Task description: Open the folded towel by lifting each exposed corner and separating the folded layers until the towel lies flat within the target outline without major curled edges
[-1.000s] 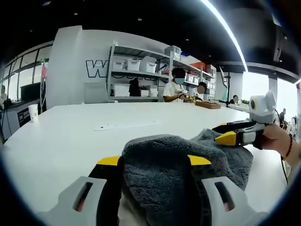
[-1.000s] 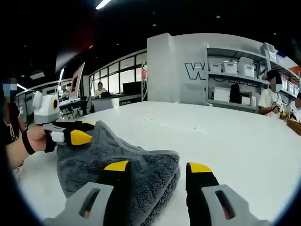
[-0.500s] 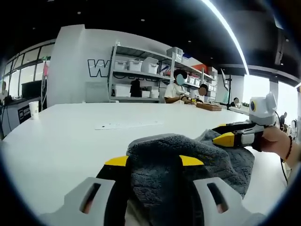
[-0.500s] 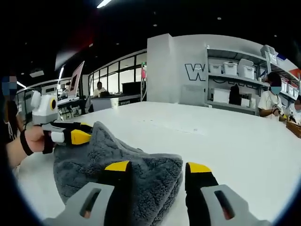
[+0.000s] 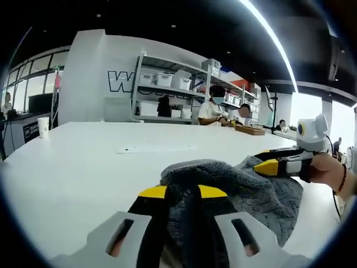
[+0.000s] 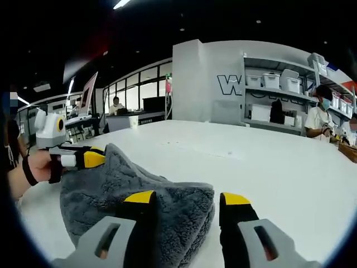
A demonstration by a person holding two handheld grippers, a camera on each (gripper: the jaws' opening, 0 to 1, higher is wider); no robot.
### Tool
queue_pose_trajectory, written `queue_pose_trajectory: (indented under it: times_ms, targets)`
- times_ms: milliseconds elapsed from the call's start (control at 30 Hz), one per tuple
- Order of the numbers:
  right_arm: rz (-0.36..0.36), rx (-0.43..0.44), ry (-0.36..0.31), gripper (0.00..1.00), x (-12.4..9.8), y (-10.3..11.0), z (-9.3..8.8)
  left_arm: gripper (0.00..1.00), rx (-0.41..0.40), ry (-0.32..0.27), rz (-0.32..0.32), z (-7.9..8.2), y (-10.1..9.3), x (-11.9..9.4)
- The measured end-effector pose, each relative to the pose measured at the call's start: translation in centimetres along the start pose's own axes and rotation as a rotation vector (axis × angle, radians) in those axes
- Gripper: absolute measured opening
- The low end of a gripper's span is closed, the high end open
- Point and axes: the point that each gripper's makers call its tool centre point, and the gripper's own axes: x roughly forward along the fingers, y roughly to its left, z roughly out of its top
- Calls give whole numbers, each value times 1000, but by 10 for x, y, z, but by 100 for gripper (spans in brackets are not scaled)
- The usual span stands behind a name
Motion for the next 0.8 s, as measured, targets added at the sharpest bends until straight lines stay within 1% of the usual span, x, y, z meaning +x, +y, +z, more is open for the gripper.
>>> queue_pose_trajectory:
  times_ms: [167,200,233,300,467,533,633,700,800]
  targets:
    - [0,7,-4,39,3,-1,3,12,1,-6,2,0,0,-1]
    - [-1,21,-6,39,3,-2,4,11,1,-11,11,1,1,-2]
    - [-9,40,-7,37,1,-3,4,11,2,-12,9,1,1,-2]
    - [-17,36,-9,34,0,-4,3,11,2,-10,9,1,1,-2]
    - [-18,51,1,34,2,-4,1,10,-6,-11,9,1,1,-2]
    - [-10,74,1,34,3,-3,0,10,-6,-10,9,0,2,-2]
    - [-1,67,2,30,8,-4,0,10,-1,-7,9,-1,2,-1]
    - [-4,76,14,30,9,-5,-2,10,-14,-4,14,-2,3,-1]
    - [-4,83,11,28,8,-4,-2,10,-11,-3,13,-2,3,-1]
